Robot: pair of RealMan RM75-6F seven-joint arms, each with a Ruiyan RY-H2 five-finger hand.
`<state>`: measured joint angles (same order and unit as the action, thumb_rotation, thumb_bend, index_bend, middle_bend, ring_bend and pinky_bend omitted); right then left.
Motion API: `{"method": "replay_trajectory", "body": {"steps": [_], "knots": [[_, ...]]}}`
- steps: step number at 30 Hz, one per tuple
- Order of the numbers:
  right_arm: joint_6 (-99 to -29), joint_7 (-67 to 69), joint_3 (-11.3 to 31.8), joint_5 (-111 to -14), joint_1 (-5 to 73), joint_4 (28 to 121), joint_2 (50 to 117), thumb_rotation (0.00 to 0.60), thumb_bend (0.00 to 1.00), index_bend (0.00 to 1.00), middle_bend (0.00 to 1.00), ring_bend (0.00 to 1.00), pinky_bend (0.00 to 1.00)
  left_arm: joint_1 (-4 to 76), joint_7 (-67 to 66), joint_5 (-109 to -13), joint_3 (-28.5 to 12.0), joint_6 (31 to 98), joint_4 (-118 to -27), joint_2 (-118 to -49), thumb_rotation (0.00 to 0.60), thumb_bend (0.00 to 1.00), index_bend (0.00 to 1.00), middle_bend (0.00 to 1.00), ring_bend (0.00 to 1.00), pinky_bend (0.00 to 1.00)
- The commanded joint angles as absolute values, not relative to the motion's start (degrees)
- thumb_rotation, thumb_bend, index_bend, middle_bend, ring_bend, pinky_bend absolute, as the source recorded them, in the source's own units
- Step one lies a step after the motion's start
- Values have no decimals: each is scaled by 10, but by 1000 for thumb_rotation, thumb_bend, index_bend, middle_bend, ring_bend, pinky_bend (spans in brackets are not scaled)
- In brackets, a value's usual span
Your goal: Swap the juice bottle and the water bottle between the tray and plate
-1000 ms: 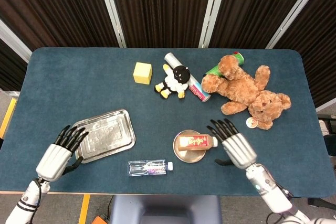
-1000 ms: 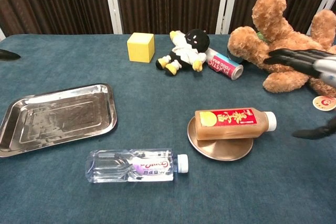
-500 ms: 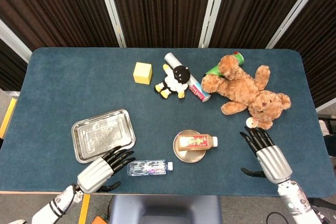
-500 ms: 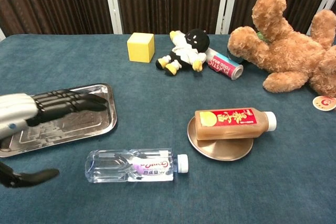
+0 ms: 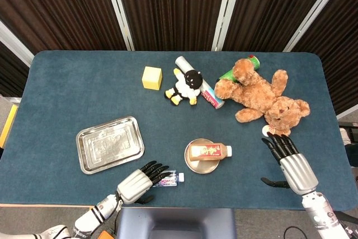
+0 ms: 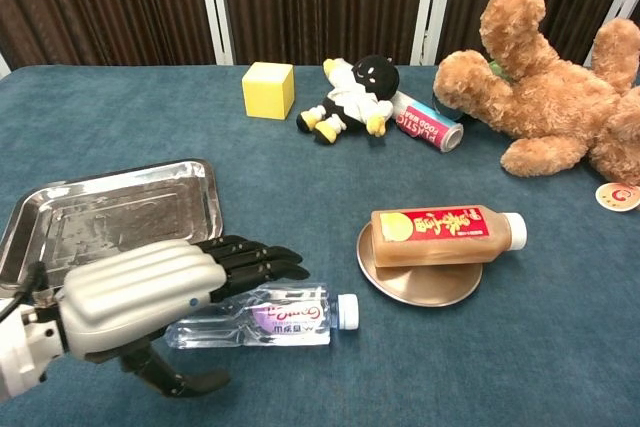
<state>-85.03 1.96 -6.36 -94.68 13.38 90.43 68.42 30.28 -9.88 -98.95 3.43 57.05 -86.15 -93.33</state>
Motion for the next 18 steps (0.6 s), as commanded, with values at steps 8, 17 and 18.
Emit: {"method": "replay_trajectory", "body": {"steps": [8,17,18], "knots": [[-832,22,-58,-952,130,911,677,600,187,0,0,0,53,319,-133,-950,20,550,-803,-970,600,337,95,171,163,268],[-820,10,-51,-951,127,912,682,600,186,0,0,0,53,317,-96,-975,22,612,-753,-991,600,388,587,748,680,757],[-818,8,-49,-950,127,912,682,600,186,0,0,0,53,315,-91,-981,24,623,-748,-992,600,407,648,814,733,808]]}}
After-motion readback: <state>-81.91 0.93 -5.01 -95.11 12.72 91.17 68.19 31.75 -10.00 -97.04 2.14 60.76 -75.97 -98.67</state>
